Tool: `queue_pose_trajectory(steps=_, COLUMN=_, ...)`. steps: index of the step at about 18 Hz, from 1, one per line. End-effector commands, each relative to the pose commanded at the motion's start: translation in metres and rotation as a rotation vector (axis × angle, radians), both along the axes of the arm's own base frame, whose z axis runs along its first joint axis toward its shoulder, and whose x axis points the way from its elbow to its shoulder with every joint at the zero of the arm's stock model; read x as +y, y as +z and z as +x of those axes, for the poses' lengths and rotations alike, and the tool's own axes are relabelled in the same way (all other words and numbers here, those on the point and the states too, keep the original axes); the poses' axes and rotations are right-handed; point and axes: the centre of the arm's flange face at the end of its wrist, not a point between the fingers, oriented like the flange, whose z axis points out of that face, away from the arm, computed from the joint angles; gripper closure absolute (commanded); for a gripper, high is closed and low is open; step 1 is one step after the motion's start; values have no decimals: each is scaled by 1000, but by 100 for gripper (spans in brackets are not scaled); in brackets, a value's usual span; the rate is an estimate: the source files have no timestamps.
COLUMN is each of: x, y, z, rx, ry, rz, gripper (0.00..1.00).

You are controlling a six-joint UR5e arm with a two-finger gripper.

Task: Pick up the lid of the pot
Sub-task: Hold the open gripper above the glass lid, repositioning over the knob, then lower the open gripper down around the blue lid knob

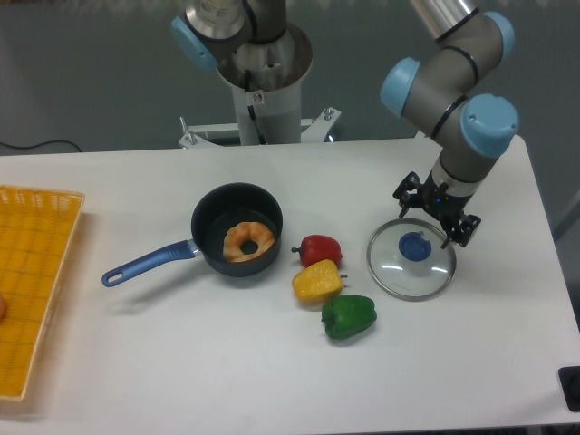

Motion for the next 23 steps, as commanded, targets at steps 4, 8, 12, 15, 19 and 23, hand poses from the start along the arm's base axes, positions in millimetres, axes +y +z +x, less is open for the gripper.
queue_pose_trajectory(steps=4, x=11, y=-5, z=5, rx=43, ry=-6, rz=-36, gripper=0)
queue_pose_trajectory(steps=8, x=15, y=-9, z=8, rx=44, ry=1, rz=-36, gripper=0)
queue_pose_trajectory(steps=12, x=14, y=-14, z=8, rx=39, ry=-2, rz=-36, gripper=0)
queue_pose_trajectory(steps=15, x=14, y=-21, z=5, rx=42, ry=-5, rz=-34, gripper=0)
queue_pose_trajectory(steps=19, x=15, y=-27, z=5, rx=35, ry=-4, rz=-37, gripper=0)
queue_pose_trajectory(steps=23, x=15, y=-30, z=5, rx=29, ry=-4, rz=-39, gripper=0)
